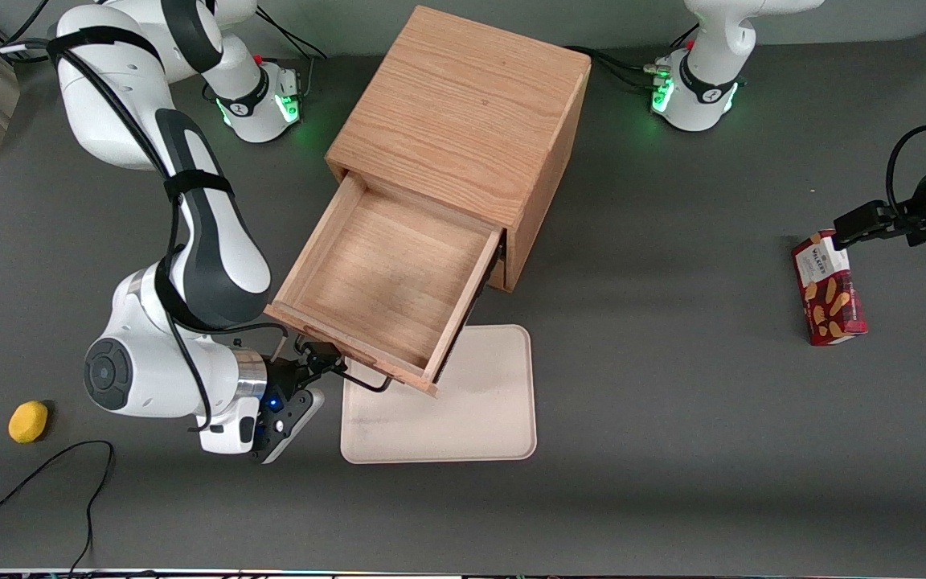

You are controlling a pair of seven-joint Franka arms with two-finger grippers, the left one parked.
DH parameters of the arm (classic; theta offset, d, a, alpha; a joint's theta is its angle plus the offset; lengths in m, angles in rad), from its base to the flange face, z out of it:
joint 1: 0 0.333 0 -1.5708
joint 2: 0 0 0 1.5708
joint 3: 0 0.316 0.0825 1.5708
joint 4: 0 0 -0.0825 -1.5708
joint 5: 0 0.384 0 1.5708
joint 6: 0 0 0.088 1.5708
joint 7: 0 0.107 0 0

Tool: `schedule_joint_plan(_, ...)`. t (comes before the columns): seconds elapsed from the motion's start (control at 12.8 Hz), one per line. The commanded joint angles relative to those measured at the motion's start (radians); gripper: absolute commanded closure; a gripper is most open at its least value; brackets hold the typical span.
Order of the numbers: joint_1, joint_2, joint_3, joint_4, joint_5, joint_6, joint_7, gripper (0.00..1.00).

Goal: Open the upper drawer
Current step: 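Pull the drawer further open and hold it with the right gripper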

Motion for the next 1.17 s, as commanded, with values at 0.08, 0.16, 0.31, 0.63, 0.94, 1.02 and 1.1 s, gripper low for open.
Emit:
schedule_joint_plan(0.08, -0.051, 0.035, 0.016, 0.082, -0.011, -0.011, -0.003, 0.0)
schedule_joint_plan(0.16, -0.051, 0.032, 0.017, 0.082, -0.011, -0.017, -0.003, 0.0)
schedule_joint_plan(0.31, -0.05, 0.028, 0.017, 0.082, -0.011, -0.031, -0.002, 0.0)
schedule_joint_plan(0.63, -0.03, 0.026, 0.016, 0.082, -0.02, -0.049, 0.001, 0.0)
schedule_joint_plan(0.94, -0.014, 0.02, 0.012, 0.088, -0.024, -0.109, 0.004, 0.0)
schedule_joint_plan(1.02, -0.013, 0.019, 0.011, 0.093, -0.026, -0.135, 0.004, 0.0)
schedule_joint_plan(1.1, -0.013, 0.014, 0.011, 0.1, -0.029, -0.158, 0.003, 0.0)
